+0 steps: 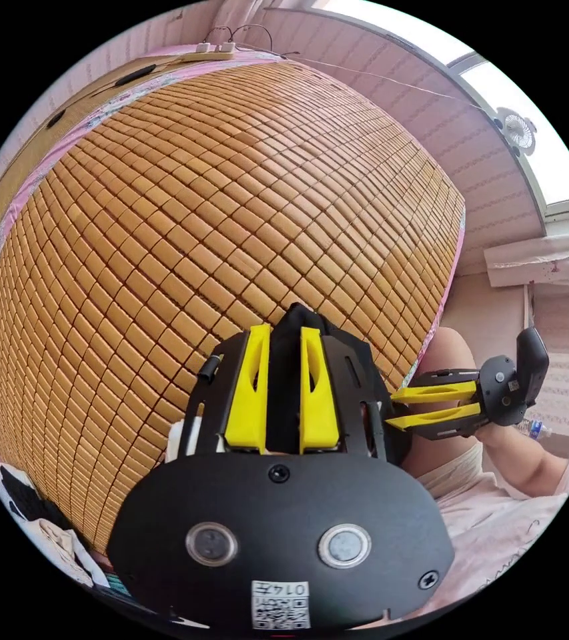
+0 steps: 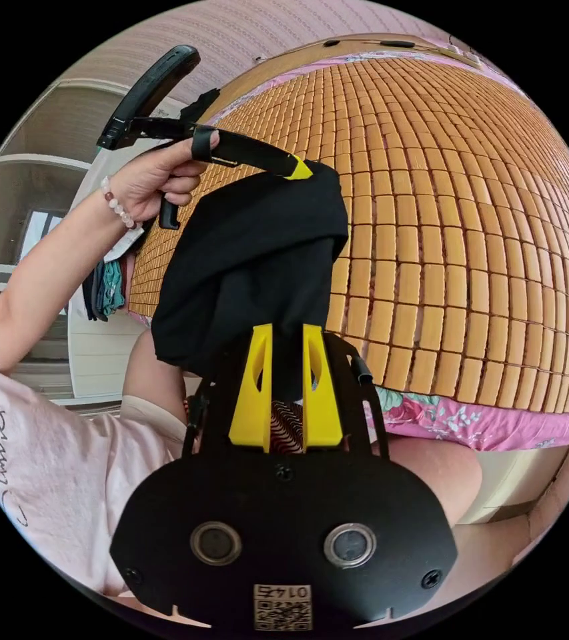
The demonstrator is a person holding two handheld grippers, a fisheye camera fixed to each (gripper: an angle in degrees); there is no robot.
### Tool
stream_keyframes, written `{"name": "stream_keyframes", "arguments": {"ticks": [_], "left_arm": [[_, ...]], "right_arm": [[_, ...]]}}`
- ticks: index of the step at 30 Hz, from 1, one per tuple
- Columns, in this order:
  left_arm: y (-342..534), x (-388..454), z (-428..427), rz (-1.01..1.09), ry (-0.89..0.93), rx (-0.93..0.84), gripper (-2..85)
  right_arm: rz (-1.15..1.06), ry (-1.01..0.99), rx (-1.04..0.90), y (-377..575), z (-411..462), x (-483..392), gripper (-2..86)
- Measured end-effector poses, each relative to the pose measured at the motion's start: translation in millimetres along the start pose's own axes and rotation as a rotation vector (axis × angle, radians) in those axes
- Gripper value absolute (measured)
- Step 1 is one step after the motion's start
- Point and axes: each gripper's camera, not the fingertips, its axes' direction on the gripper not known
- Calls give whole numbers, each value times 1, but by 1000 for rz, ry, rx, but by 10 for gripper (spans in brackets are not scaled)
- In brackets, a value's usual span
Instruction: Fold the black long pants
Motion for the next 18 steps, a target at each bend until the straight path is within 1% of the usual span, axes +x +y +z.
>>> {"name": "stream_keyframes", "arguments": {"ticks": [1, 2, 4, 6, 8, 10, 12, 13, 15, 16, 18], "left_arm": [[-4, 4, 13, 18, -24, -42, 10], [-4, 5, 17, 25, -71, -33, 3], [-2, 1, 12, 9, -91, 21, -4], [0, -9, 7, -32, -66, 55, -7], [6, -17, 6, -77, -106, 83, -8], [12, -21, 10, -100, -58, 90, -9], [17, -20, 13, -106, -66, 100, -8], [21, -20, 14, -118, -76, 114, -8], [26, -24, 16, -144, -37, 122, -8], [29, -29, 16, -163, 0, 125, -8], [35, -33, 15, -177, 17, 147, -7]], "right_arm": [[-1, -21, -23, -2, 6, 1, 37], [-10, -8, -40, -2, 8, -2, 25], [-22, 9, -58, 1, 6, -7, 13], [-19, 19, -93, 7, 3, -10, 7], [-6, 56, -154, 16, 9, -10, 5], [16, 0, -127, 21, 9, -8, 8], [17, -14, -115, 21, 5, -13, 15], [19, -14, -80, 21, 0, -19, 28], [23, -22, -45, 20, -7, -26, 52], [11, -20, -34, 21, -10, -33, 63], [-36, 49, -16, 21, -13, -50, 67]]}}
